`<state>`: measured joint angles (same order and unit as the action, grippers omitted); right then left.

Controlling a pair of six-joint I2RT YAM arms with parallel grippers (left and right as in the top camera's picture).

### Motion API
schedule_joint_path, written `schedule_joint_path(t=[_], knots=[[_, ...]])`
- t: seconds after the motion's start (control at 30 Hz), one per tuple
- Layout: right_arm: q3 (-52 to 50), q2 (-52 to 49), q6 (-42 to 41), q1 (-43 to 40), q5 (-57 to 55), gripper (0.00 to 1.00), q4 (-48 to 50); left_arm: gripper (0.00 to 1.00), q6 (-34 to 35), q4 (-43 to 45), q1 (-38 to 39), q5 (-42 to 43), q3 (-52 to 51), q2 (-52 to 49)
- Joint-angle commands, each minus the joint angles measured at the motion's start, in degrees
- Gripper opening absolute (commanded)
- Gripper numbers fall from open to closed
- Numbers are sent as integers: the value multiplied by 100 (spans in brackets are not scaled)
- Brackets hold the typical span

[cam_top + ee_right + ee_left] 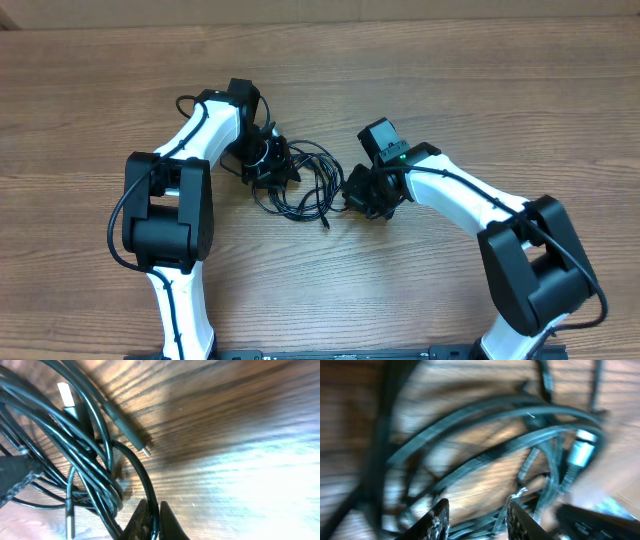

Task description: Untangle cables

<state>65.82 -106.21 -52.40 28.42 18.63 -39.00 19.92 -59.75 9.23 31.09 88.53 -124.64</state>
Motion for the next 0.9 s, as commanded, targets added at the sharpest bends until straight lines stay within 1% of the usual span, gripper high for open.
schedule_joint_path(t=[0.0,0.1,0.27,0.47,0.57,0.77,0.87], knots=[[310,387,199,-33,-824,4,-308,38,245,0,48,-1027,-37,55],[365,459,199,-33,-1644,4,-750,39,350,-48,57,-1757,-68,55],[367,466,341,-55,-2549,4,-1252,40,501,-111,52,-2286,-179,55],[369,466,350,-55,-3375,4,-1589,41,498,-105,55,-2295,-225,35],[393,466,542,-55,-3661,4,-1670,41,498,-105,55,-2297,-225,24],[844,466,605,-55,-4948,4,-2299,41,498,-105,55,-2326,-225,24],[1058,466,608,-55,-5386,4,-2542,41,498,-103,55,-2422,-225,24]])
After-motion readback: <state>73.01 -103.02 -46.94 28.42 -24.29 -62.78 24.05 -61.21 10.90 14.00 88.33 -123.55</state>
